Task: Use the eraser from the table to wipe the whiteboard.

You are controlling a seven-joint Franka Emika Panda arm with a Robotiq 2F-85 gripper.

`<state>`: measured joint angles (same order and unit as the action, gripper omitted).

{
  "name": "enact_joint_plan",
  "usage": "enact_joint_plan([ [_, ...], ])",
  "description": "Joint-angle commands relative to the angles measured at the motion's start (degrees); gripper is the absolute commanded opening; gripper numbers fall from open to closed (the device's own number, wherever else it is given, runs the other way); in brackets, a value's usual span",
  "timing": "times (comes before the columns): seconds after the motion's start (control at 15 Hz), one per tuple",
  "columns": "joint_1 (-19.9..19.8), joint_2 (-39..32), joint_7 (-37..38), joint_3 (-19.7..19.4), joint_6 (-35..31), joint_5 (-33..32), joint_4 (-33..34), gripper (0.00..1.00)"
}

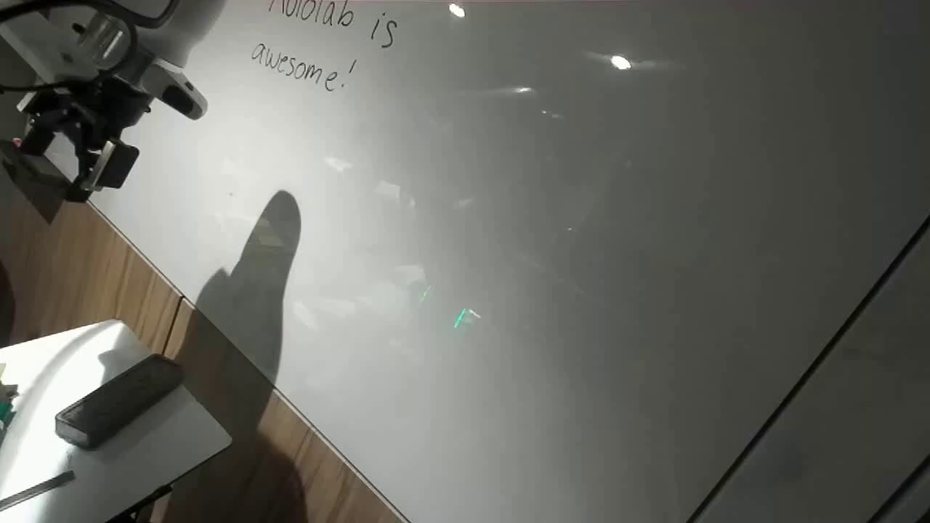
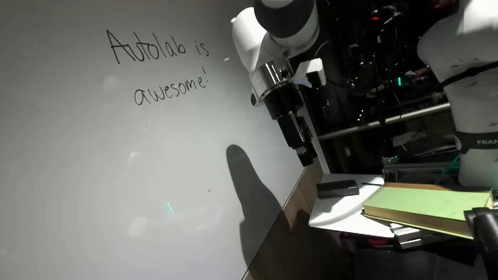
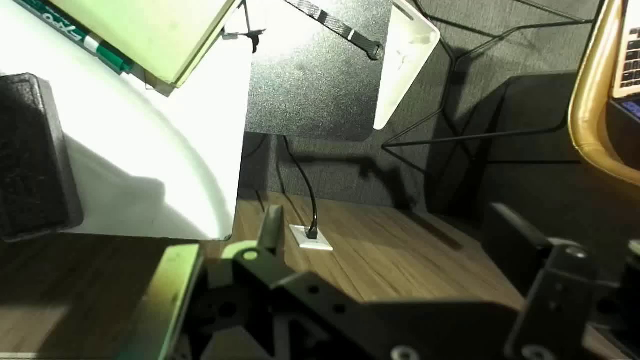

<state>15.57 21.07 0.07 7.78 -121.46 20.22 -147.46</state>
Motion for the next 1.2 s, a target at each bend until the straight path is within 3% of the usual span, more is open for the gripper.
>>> enact_joint_plan([
  [0.0,-0.7,0.1,-0.2,0.6,0.3,0.2,0.1,1.0],
  [0.8,-0.7,0.1,-0.2,0.6,0.3,0.2,0.2,1.0],
  [1.13,-2.6,-1.3,-2.6,-0.3,-4.7,-2.4,-0.4,1.0],
])
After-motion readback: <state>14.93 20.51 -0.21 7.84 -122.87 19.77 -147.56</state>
